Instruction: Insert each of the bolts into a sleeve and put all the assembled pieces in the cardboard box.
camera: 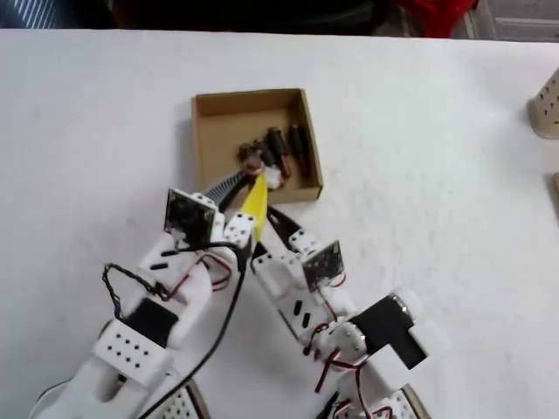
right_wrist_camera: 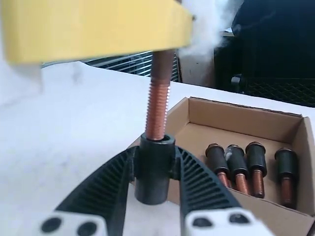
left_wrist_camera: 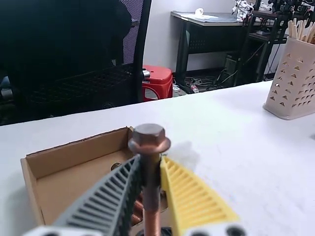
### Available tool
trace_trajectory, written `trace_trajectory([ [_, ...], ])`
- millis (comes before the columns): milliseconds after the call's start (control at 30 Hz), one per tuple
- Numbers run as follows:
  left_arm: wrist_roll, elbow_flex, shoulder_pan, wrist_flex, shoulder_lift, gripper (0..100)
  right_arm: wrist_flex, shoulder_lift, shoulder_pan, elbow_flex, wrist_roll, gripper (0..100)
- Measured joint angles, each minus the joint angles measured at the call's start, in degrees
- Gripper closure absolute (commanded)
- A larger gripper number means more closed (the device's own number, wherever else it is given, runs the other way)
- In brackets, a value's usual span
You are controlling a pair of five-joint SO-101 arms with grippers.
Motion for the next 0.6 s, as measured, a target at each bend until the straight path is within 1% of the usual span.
trace_trajectory([
  [467, 0.00, -0.53, 0.09, 0.26, 0.18, 98, -0.70, 0.00, 0.18, 0.09, 0.00, 98.2],
  [600, 1.23, -0.97, 0.00, 0.35, 0.62, 98, -0.70, 0.00, 0.18, 0.09, 0.00, 98.2],
])
